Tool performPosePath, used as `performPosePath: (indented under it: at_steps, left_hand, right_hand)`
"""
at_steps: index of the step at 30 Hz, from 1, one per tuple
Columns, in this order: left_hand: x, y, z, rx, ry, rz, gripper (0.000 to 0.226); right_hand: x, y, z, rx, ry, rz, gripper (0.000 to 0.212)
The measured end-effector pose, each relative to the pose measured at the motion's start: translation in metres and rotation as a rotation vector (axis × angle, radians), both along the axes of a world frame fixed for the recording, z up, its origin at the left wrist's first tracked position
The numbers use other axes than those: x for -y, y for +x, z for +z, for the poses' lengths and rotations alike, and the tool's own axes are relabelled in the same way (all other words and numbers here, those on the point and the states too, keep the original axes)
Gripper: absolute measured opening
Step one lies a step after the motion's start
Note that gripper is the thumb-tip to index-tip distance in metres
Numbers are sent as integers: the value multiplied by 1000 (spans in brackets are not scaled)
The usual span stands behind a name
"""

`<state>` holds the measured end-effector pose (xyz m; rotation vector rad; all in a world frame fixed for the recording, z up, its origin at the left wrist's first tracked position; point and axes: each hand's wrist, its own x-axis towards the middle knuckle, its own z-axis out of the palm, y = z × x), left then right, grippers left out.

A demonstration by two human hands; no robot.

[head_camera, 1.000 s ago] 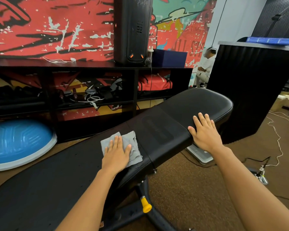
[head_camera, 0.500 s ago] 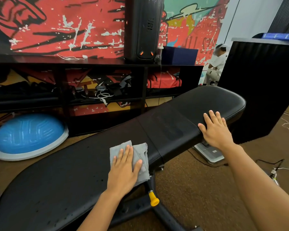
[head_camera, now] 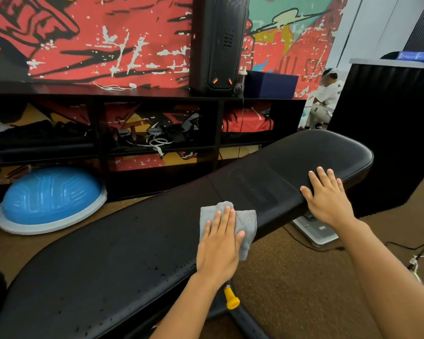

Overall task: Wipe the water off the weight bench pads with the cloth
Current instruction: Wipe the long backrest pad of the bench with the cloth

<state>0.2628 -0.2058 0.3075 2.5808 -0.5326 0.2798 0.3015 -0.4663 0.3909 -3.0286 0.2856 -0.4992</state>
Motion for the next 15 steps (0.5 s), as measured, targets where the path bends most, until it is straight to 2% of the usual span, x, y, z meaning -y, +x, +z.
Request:
performPosePath:
  at_steps: [4,8,15]
  left_hand:
    - [2,19,10,-93,-21,-73,71]
    - [10,50,21,-170,-14,-89,56]
    - [13,109,33,-244,-43,-32,57]
  right_hand:
    - [-1,1,0,9,8,1,59]
    - [-1,0,0,12,2,-1,59]
    - [-1,-2,0,51,-28,-11,59]
